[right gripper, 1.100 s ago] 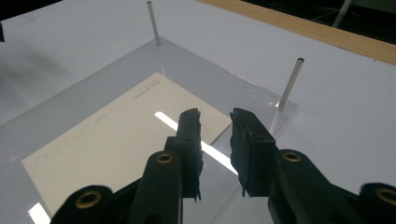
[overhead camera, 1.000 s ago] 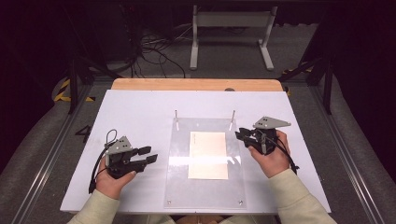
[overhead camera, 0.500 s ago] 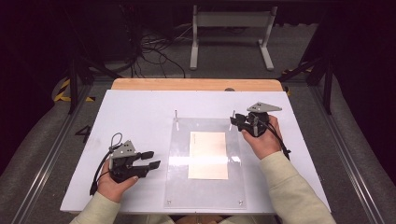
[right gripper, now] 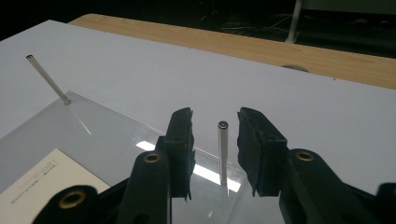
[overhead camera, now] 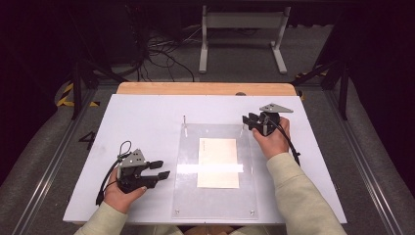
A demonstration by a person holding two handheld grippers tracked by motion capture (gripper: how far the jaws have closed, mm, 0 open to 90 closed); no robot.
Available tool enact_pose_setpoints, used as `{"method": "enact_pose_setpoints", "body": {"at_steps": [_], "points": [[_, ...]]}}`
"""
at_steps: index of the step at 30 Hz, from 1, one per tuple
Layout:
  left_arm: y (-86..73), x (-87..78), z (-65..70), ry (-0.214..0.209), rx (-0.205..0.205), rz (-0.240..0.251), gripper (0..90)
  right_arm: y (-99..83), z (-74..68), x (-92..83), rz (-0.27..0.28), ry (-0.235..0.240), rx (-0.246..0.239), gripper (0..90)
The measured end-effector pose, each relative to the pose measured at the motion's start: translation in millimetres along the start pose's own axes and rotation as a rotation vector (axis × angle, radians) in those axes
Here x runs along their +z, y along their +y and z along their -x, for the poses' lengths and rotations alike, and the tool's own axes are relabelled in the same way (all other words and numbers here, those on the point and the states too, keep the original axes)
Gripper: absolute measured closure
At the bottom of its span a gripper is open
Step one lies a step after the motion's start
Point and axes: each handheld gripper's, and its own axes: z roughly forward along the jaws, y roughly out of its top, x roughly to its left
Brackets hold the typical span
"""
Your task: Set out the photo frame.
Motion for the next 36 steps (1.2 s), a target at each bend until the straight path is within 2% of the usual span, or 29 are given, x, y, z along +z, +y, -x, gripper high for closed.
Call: {"method": "enact_pose_setpoints", "body": {"at_steps": [4,6,9,13,19,25,33,36], "points": [[0.5,0.4,0.7,-0.005,0.006,-0.006,50.3,-3.4,0.9,7.3,-0.001,-0.016,-0.010,66.1],[0.5,1.0,1.4,-0.001,0.003,-0.005,50.1,-4.4,1.1,9.6,0.004,-0.028,-0.016,70.7],[0.5,3.9,3.0,-0.005,0.002,-0.012,49.9,-4.9,0.7,12.1,0.004,-0.021,-0.019,76.6],[1.5,7.5,6.7,-0.010,0.029,-0.023,49.7,-6.7,0.6,17.0,-0.010,-0.033,-0.025,83.8],[1.1,8.2,8.1,-0.016,0.016,-0.024,49.5,-5.0,0.6,19.3,-0.034,-0.047,-0.057,85.6],[1.0,10.7,10.3,-0.015,0.029,-0.030,49.2,-4.3,4.0,20.5,-0.038,-0.027,-0.053,85.9],[1.4,12.6,10.2,-0.017,0.016,-0.024,49.0,-2.7,3.0,22.6,-0.048,-0.041,-0.045,86.1],[1.9,13.3,10.8,-0.019,0.024,-0.028,48.9,-1.9,3.8,23.0,-0.054,-0.039,-0.031,86.2]]}}
